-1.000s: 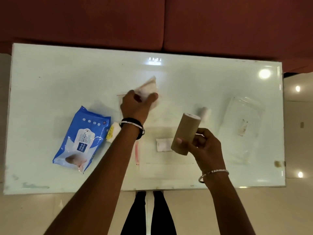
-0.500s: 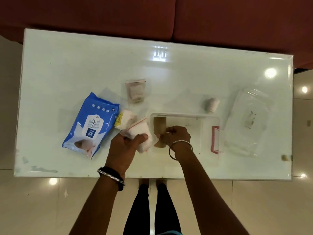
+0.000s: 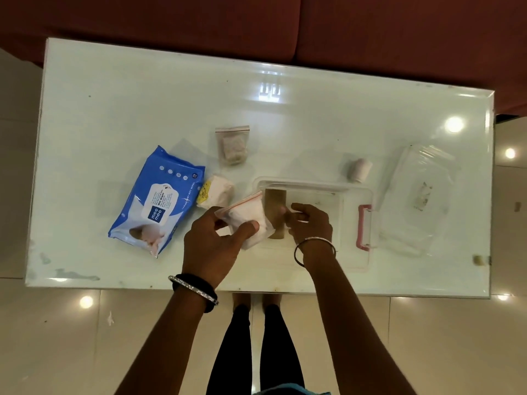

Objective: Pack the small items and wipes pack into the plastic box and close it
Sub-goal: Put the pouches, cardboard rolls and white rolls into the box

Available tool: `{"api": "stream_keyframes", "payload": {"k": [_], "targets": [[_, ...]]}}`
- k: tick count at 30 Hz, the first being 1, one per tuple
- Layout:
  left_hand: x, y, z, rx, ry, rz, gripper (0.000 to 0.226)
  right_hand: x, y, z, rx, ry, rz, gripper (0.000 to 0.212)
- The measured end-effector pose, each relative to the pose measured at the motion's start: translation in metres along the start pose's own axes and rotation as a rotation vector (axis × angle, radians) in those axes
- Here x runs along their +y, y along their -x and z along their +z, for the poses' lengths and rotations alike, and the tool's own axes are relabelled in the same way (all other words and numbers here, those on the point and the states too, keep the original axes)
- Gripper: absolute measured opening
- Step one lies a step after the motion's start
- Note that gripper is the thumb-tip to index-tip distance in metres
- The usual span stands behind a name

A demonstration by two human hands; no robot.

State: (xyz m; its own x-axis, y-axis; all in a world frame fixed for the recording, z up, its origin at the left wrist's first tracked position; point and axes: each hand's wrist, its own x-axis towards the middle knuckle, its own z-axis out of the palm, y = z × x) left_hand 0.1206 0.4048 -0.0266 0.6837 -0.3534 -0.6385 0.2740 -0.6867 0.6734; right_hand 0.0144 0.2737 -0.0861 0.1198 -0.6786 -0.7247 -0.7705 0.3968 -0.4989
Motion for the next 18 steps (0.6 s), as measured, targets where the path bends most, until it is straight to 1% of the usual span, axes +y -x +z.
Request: {"api": "stream_keyframes", "payload": {"k": [1,2,3,4,5,6,7,8,10,11,12,14,15,16,18], "targets": [[0.003,0.003,-0.001,0.038,-0.051,0.04,0.048,-0.002,0.008,-0.009,-0.018,-0.112,-0.008,0.029],[0.006,0.006,-0.001,0.05,-0.087,0.087,0.046,-0.004,0.017,-0.019,-0.081,-0.228,-0.022,0.024],[0.009,0.007,0.0,0.036,-0.111,0.129,0.042,-0.006,0.027,-0.029,-0.195,-0.333,-0.048,0.023],[0.013,0.008,0.001,0.0,-0.127,0.163,0.038,-0.006,0.036,-0.038,-0.337,-0.418,-0.082,0.027],[0.017,0.009,0.003,-0.047,-0.143,0.182,0.036,-0.005,0.045,-0.046,-0.469,-0.468,-0.112,0.034],[0.021,0.01,0.006,-0.093,-0.163,0.188,0.036,-0.004,0.052,-0.053,-0.566,-0.475,-0.141,0.039],[0.023,0.011,0.01,-0.133,-0.188,0.184,0.038,-0.001,0.056,-0.057,-0.617,-0.453,-0.172,0.042],[0.025,0.011,0.014,-0.171,-0.206,0.174,0.041,0.002,0.058,-0.058,-0.624,-0.419,-0.199,0.042],[0.027,0.011,0.022,-0.257,-0.196,0.134,0.042,0.009,0.056,-0.061,-0.551,-0.393,-0.195,0.043],[0.026,0.012,0.025,-0.277,-0.177,0.123,0.039,0.012,0.054,-0.062,-0.499,-0.4,-0.173,0.043],[0.025,0.012,0.027,-0.26,-0.166,0.129,0.036,0.014,0.051,-0.064,-0.435,-0.406,-0.144,0.043],[0.02,0.012,0.028,-0.104,-0.201,0.18,0.03,0.021,0.039,-0.066,-0.289,-0.455,-0.037,0.045],[0.017,0.011,0.027,-0.014,-0.229,0.208,0.027,0.024,0.029,-0.066,-0.222,-0.49,0.041,0.053],[0.014,0.011,0.027,0.054,-0.25,0.226,0.025,0.026,0.019,-0.063,-0.168,-0.507,0.112,0.054],[0.007,0.009,0.025,0.115,-0.292,0.23,0.031,0.027,0.002,-0.054,-0.101,-0.455,0.198,0.051]]}}
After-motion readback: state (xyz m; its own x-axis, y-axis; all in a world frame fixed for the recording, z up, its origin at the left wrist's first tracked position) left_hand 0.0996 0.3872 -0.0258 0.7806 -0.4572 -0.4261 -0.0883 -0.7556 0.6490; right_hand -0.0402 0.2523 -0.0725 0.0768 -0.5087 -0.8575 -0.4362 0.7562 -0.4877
